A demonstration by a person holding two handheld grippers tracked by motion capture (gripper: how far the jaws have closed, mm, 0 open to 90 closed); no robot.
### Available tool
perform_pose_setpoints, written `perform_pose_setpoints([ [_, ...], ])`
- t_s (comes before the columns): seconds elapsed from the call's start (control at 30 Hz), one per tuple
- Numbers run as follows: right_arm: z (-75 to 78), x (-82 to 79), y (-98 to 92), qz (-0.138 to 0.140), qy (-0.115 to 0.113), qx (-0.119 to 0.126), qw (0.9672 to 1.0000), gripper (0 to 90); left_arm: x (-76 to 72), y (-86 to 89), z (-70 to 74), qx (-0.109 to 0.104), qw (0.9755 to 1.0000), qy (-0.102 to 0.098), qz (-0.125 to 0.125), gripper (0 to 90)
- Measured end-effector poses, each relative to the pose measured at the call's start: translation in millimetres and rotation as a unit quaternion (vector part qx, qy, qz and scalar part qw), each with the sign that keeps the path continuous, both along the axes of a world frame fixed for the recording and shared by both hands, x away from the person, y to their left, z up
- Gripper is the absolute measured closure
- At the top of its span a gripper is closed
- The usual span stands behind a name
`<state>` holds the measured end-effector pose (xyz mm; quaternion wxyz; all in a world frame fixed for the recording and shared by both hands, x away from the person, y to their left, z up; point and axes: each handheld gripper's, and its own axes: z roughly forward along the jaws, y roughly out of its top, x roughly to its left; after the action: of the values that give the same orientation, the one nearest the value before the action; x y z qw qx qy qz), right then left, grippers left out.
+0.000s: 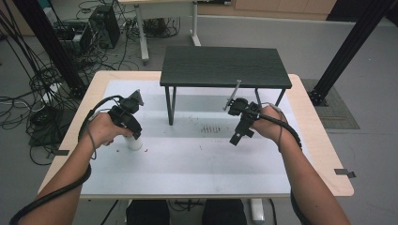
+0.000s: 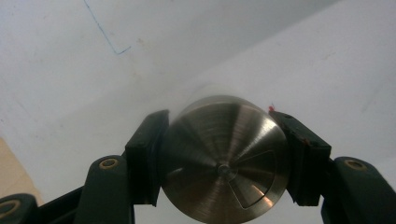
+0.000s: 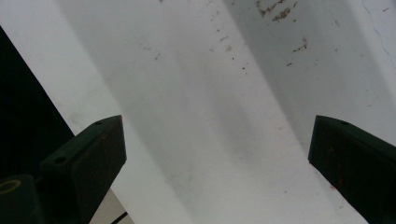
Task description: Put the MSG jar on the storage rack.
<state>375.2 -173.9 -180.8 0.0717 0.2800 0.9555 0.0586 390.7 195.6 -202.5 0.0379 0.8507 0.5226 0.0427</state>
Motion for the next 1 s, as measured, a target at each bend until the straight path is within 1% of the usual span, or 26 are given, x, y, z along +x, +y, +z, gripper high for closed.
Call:
perform_pose_setpoints([
  [0.17,0.2,0.4,-0.4,0.000,0.001,0.000,1.0000,4.1,0.6,1.9,0.2,-0.004,1.0000,0.002,0.002,41.5],
  [0.43,-1.0,-0.2,0.8,0.000,-0.001,-0.001,1.0000,4.1,1.6,1.8,0.6,-0.003,1.0000,0.005,0.001,41.6],
  [0.53,-1.3,1.1,-0.1,0.000,0.003,0.001,1.0000,4.1,1.2,2.2,0.3,-0.005,1.0000,0.004,0.002,41.7],
  [0.7,-1.8,0.0,0.1,-0.001,-0.001,-0.001,1.0000,4.1,2.7,2.1,0.8,-0.004,1.0000,0.007,0.000,41.8],
  [0.93,-1.2,0.5,0.2,-0.001,0.000,0.000,1.0000,4.1,3.7,1.9,0.9,-0.003,1.0000,0.009,-0.001,41.9],
  [0.97,-0.9,1.4,0.4,0.000,0.003,0.002,1.0000,4.1,3.9,1.5,0.9,-0.003,0.9999,0.010,0.000,41.9],
  [1.0,-1.3,0.7,0.7,0.000,0.000,0.001,1.0000,4.1,4.0,1.3,1.0,-0.002,1.0000,0.009,-0.001,41.9],
])
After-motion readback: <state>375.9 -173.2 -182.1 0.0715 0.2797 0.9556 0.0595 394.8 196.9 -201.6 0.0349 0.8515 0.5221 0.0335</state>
